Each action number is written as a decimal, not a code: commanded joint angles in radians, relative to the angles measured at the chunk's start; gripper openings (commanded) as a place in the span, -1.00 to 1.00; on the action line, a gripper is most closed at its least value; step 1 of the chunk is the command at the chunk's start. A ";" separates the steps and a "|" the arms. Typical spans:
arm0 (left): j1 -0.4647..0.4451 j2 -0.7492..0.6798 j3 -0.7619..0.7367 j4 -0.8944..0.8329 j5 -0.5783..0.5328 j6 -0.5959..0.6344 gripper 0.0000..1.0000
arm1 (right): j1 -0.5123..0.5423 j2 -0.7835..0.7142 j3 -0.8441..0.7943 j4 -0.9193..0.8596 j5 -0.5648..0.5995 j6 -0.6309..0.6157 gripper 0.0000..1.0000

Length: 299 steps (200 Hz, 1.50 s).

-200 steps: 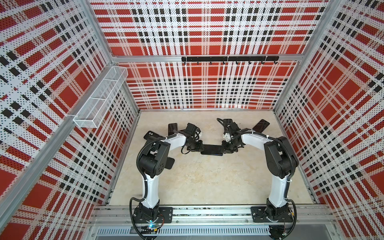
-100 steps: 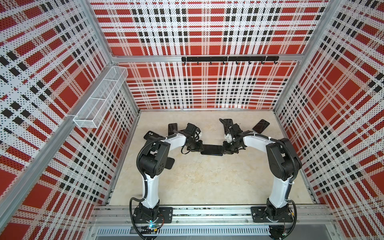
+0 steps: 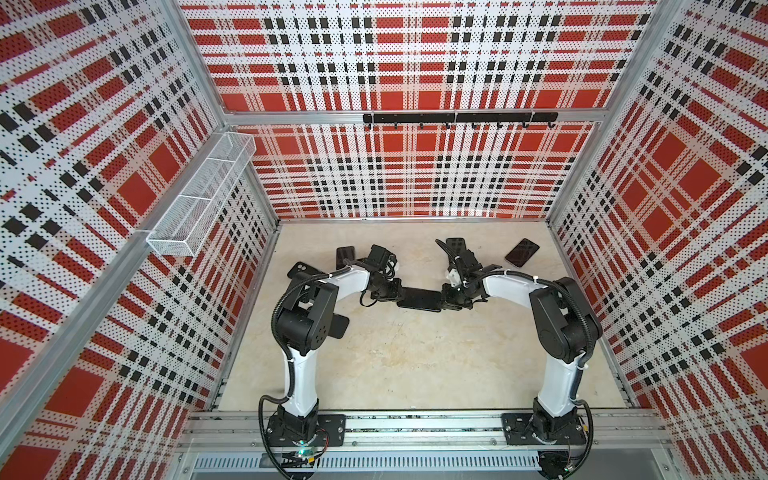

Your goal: Put the phone into the phone case

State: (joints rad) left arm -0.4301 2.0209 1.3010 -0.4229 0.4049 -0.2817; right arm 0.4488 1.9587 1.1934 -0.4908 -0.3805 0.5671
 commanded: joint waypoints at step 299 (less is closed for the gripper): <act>-0.069 0.048 -0.015 0.029 0.145 -0.002 -0.46 | -0.035 -0.080 -0.067 -0.096 0.002 -0.021 -0.77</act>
State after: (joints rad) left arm -0.4610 2.0323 1.2999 -0.3954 0.4755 -0.2852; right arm 0.4118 1.8355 1.1107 -0.5880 -0.4400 0.5442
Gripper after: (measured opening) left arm 0.273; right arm 0.120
